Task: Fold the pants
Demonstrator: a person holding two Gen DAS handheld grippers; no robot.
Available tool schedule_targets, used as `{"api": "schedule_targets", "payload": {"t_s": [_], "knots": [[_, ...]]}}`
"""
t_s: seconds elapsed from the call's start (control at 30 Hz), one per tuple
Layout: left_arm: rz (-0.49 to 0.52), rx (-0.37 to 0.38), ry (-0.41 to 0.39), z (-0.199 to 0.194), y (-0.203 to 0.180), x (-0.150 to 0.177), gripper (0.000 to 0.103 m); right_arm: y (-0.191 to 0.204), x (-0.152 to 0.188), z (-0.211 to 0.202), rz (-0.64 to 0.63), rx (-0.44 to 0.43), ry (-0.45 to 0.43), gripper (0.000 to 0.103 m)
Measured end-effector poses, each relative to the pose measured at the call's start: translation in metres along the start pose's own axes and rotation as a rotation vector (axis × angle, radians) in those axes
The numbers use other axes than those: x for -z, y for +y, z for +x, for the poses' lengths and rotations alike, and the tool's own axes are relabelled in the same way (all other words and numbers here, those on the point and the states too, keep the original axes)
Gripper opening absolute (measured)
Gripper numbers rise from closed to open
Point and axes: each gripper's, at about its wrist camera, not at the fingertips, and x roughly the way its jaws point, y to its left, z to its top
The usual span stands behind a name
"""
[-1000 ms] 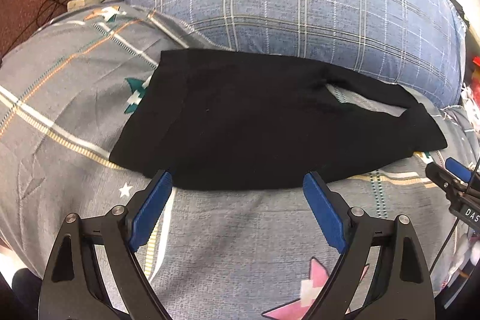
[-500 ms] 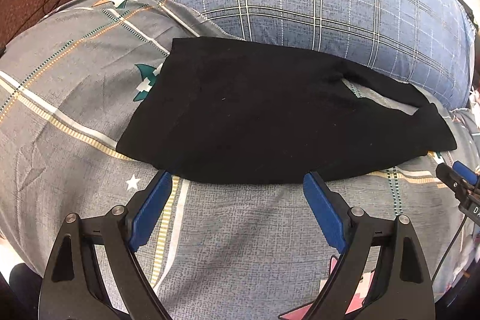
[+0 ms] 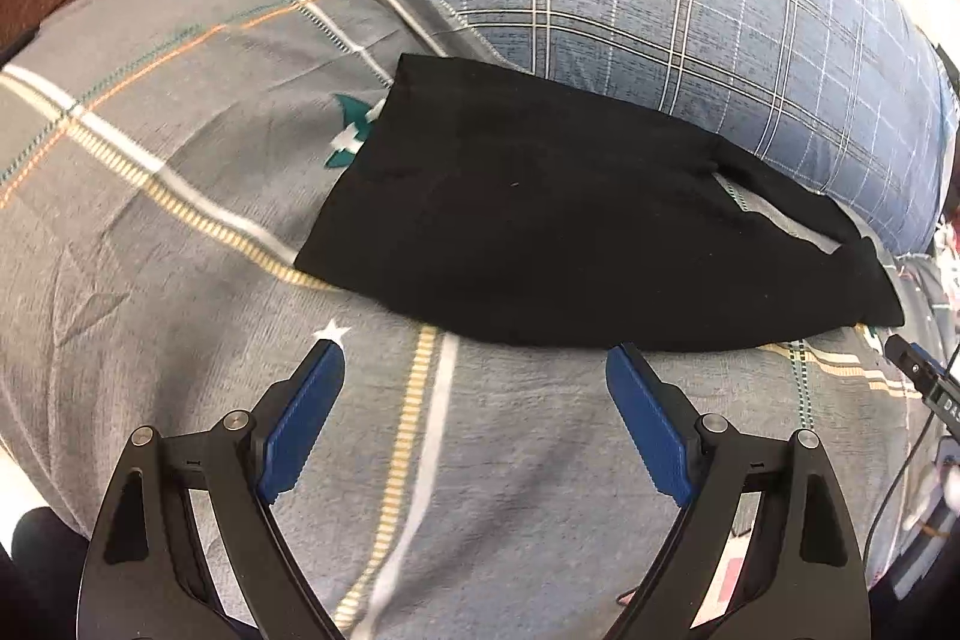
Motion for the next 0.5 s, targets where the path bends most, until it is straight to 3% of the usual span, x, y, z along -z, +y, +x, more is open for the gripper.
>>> {"api": "schedule_targets", "payload": {"t_s": [0.3,0.5], "knots": [[-0.110,0.033,0.063,0.020,0.024,0.006,0.089,-0.071,-0.005,0.003,0.160,0.062,0.014,0.084],[-0.145,0.066,0.035,0.028,0.021,-0.003,0.089,-0.103,-0.018,0.010,0.250,0.070,0.000,0.084]]}}
